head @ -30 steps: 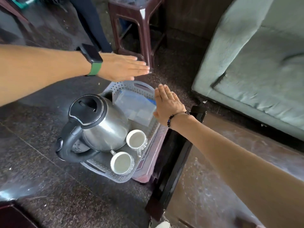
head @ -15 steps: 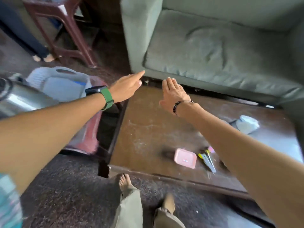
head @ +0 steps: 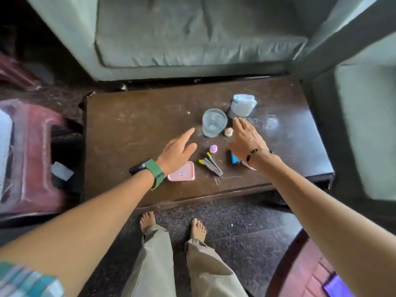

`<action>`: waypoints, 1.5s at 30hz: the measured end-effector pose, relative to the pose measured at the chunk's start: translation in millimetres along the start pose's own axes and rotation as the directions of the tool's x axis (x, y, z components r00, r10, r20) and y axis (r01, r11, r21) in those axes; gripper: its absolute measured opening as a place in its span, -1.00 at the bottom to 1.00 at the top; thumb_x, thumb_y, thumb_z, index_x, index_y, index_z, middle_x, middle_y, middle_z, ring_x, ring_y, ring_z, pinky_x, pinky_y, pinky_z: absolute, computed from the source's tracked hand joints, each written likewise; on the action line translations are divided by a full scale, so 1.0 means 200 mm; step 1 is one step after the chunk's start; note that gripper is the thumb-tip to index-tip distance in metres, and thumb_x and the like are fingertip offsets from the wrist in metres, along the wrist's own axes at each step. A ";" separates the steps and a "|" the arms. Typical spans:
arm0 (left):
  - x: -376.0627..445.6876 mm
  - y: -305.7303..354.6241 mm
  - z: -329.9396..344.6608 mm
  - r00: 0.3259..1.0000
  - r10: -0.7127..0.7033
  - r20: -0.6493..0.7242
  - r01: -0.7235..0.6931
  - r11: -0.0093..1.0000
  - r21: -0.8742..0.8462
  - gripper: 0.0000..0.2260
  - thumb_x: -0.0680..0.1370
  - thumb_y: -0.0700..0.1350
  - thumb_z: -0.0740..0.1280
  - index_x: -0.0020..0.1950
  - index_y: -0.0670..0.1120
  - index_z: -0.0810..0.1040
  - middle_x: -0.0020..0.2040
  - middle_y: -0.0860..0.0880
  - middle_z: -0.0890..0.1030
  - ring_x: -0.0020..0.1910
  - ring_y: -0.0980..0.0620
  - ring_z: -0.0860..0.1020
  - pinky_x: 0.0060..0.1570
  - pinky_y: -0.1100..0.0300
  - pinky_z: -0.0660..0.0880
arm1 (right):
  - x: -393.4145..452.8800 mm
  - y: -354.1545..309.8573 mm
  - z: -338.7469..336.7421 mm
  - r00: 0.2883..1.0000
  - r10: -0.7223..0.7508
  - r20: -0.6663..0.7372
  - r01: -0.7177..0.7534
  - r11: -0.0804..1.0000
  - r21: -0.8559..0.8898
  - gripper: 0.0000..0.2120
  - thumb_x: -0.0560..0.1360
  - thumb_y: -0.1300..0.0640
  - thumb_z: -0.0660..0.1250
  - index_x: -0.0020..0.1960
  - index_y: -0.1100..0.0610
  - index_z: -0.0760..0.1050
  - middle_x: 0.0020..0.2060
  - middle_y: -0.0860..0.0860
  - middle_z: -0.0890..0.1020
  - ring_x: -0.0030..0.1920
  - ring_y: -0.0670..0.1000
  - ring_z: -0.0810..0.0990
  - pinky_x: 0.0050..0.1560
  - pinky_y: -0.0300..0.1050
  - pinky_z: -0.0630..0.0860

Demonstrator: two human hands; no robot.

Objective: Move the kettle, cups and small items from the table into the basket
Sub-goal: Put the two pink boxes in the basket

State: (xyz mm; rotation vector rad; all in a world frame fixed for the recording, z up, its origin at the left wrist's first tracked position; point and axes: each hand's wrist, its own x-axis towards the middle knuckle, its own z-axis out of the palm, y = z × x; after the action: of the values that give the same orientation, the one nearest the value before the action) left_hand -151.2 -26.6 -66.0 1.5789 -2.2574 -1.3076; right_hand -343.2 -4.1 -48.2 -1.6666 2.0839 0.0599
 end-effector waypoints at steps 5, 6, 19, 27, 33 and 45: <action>0.00 -0.08 0.16 0.990 -0.015 0.139 -0.002 0.992 0.124 -0.43 0.56 -0.17 0.24 0.52 -0.13 0.08 0.53 -0.08 0.16 0.52 -0.01 0.12 0.43 0.21 0.05 | -0.08 0.27 0.11 0.988 0.147 0.048 -0.148 0.989 0.011 -0.44 0.49 0.20 0.26 0.43 0.25 0.16 0.42 0.16 0.27 0.44 0.16 0.20 0.42 -0.03 0.20; 0.01 -0.11 0.18 0.985 -0.019 0.171 -0.013 0.984 0.180 -0.41 0.55 -0.17 0.25 0.52 -0.15 0.05 0.54 -0.10 0.13 0.53 -0.02 0.09 0.44 0.20 0.03 | -0.09 0.32 0.14 0.984 0.166 0.067 -0.166 0.986 -0.004 -0.41 0.49 0.17 0.29 0.44 0.25 0.14 0.42 0.17 0.26 0.44 0.17 0.20 0.42 -0.03 0.18; 0.15 -0.45 0.45 0.965 -0.119 0.235 -0.079 0.720 0.690 -0.19 0.45 -0.02 0.39 0.51 -0.16 -0.05 0.49 -0.17 0.16 0.50 -0.16 0.12 0.49 0.01 0.03 | 0.13 0.59 0.52 0.666 0.684 0.299 -0.721 0.487 0.493 -0.26 0.39 -0.15 0.39 0.39 0.21 0.21 0.31 0.16 0.44 0.26 0.14 0.47 0.17 -0.01 0.45; 0.20 -0.45 0.51 0.985 -0.167 0.036 0.111 0.786 0.608 -0.31 0.41 0.02 0.43 0.41 -0.14 0.17 0.28 -0.19 0.38 0.27 -0.20 0.37 0.19 -0.08 0.40 | 0.28 0.57 0.63 0.579 0.788 0.211 -0.744 0.405 0.531 -0.07 0.29 -0.19 0.44 0.43 0.21 0.07 0.36 0.16 0.30 0.36 0.20 0.33 0.34 0.04 0.29; 0.22 -0.43 0.55 0.966 -0.252 -0.056 0.247 0.838 0.487 -0.32 0.37 0.03 0.45 0.36 -0.16 0.22 0.26 -0.20 0.37 0.24 -0.23 0.36 0.12 -0.11 0.45 | 0.33 0.56 0.64 0.583 0.784 0.214 -0.730 0.390 0.562 -0.13 0.34 -0.03 0.46 0.45 0.20 0.05 0.39 0.16 0.29 0.37 0.21 0.32 0.39 0.06 0.29; 0.12 -0.32 0.40 0.938 -0.277 -0.210 0.335 0.882 0.333 -0.43 0.37 0.02 0.42 0.26 -0.19 0.30 0.20 -0.18 0.39 0.19 -0.19 0.40 0.09 -0.05 0.47 | 0.17 0.33 0.47 0.711 0.692 0.127 -0.603 0.507 0.616 -0.29 0.31 0.03 0.48 0.30 0.25 0.21 0.25 0.17 0.46 0.24 0.26 0.47 0.23 0.11 0.45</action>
State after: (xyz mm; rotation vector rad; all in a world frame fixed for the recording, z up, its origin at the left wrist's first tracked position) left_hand -156.8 -5.9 -168.3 2.1547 -2.3174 -0.7976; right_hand -379.3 11.7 -162.0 -0.4329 2.3592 -0.4757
